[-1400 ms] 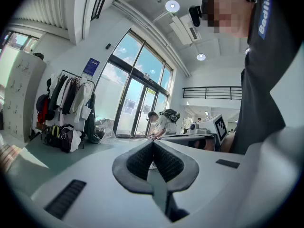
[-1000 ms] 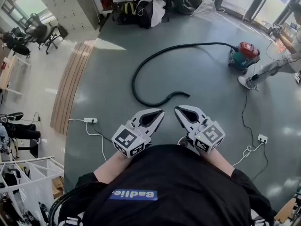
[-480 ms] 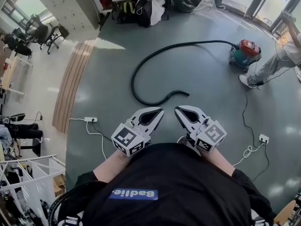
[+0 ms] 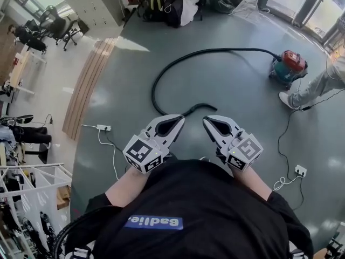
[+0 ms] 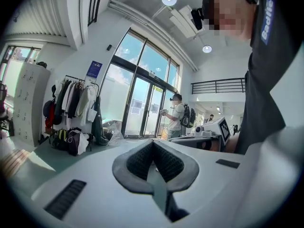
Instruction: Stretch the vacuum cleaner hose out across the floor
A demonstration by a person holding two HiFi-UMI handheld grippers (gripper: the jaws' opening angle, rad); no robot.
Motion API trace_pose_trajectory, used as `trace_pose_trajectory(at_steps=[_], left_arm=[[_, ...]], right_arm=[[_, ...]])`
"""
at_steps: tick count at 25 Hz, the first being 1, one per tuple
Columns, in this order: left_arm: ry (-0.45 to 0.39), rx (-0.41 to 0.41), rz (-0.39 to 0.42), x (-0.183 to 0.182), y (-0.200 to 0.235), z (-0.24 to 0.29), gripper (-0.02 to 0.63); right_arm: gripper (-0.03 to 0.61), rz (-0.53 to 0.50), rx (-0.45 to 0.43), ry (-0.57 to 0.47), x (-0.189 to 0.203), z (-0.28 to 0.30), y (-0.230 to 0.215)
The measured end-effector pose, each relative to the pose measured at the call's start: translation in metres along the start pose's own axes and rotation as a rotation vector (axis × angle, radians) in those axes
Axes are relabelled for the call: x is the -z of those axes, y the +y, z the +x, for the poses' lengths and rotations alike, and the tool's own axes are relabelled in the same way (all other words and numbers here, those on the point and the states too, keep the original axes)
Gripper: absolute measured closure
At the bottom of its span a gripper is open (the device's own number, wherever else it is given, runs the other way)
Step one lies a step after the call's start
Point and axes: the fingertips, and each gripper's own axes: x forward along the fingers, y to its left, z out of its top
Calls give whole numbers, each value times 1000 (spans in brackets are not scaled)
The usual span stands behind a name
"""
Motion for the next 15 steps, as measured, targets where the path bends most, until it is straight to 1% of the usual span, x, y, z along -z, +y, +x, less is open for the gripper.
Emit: trace_pose_trajectory(at_steps=[5,8,11,15], left_arm=[[-16,-29,3,-8,30,7,604],[-28,-27,-1,-13,60,9,604],[-34,-9,-14,-17,104,8,604],[-40,29,-21,-26,177,11,604]], right_arm=[[583,7,7,17,-1,12,-20],[583,8,14,48,1,35,-30],[583,-1,33,73,-2,74,-43],[583,4,68,93,-8,140,-63]])
